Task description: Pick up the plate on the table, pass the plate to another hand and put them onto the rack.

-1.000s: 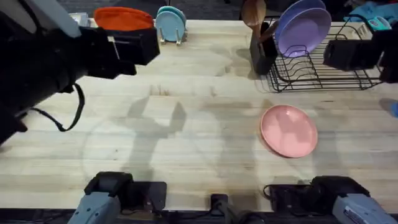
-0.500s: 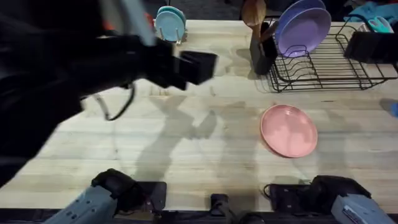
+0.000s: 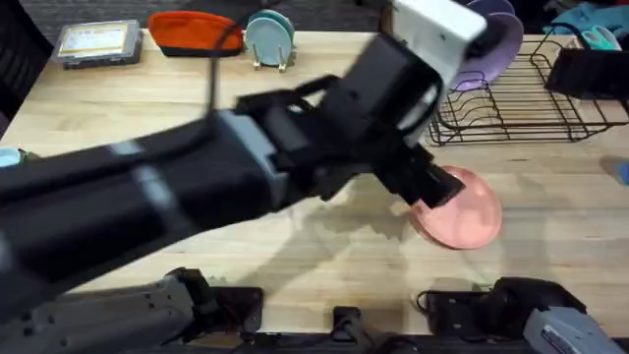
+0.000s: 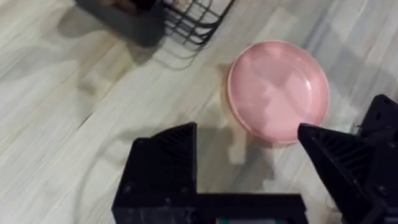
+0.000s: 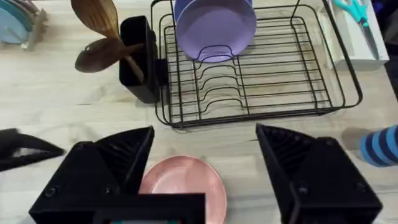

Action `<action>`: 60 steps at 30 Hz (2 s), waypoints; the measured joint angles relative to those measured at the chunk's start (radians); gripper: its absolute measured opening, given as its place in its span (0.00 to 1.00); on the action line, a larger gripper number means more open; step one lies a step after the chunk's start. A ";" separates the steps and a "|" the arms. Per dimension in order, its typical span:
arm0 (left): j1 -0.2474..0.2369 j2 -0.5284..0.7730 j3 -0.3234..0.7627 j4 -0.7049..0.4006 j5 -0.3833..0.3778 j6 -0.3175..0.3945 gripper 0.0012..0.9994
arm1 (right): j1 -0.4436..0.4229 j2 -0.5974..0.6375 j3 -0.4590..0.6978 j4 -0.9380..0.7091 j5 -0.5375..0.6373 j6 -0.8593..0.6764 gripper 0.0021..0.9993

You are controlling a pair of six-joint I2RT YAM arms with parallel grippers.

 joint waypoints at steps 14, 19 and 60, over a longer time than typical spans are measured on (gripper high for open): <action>-0.075 0.232 0.000 0.189 0.006 -0.101 1.00 | 0.000 0.000 0.000 0.000 0.000 0.000 0.99; -0.075 0.274 0.004 0.208 -0.070 -0.355 1.00 | 0.000 0.000 0.000 0.000 0.000 0.000 0.99; -0.265 0.446 0.005 0.212 -0.510 -0.664 1.00 | 0.000 0.026 0.000 -0.005 0.000 0.000 0.99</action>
